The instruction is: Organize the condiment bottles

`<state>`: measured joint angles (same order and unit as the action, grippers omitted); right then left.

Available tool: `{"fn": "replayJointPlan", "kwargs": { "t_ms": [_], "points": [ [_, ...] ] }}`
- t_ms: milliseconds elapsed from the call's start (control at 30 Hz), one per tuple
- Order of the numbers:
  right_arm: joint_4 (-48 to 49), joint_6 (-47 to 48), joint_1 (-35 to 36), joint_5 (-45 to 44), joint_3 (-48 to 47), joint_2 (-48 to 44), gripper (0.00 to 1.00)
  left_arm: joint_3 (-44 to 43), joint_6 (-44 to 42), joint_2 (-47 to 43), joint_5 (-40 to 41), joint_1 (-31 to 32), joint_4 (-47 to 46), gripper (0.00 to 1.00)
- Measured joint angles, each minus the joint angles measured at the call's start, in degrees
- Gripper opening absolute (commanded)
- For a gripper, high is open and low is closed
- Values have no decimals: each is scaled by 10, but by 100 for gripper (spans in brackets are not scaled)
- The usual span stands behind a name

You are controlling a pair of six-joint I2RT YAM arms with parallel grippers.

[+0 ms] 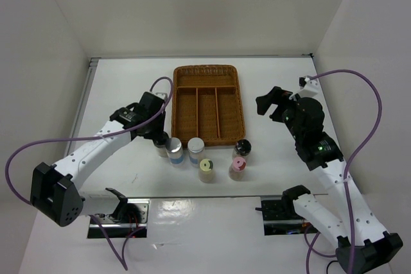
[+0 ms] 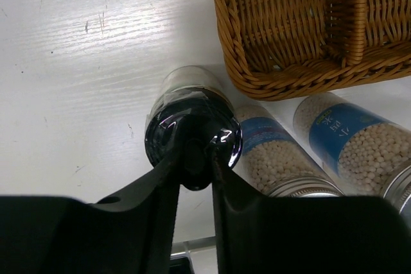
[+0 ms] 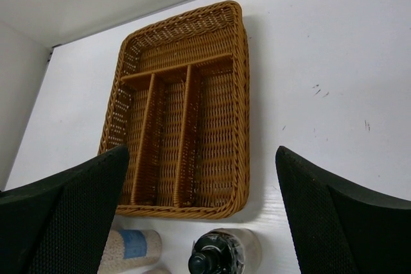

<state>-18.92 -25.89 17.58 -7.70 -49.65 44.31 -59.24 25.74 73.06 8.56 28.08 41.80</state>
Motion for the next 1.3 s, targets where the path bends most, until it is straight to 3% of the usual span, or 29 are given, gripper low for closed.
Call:
{"fn": "replayJointPlan", "kwargs": {
  "t_ms": [200, 467, 867, 1000, 1300],
  "points": [
    [0, 0, 0, 0, 2, 0, 99, 0, 1, 0, 8, 5, 1, 15],
    [0, 0, 0, 0, 5, 1, 99, -28, 15, 0, 37, 17, 40, 12],
    [1, -2, 0, 5, 5, 37, 99, -275, 9, 14, 100, 19, 108, 14],
    [4, -2, 0, 9, 5, 65, 99, -354, -7, 79, 108, 19, 95, 15],
    [18, -2, 0, -5, 5, 101, 99, -416, -33, 260, 103, 18, 45, 15]
  ]
}}
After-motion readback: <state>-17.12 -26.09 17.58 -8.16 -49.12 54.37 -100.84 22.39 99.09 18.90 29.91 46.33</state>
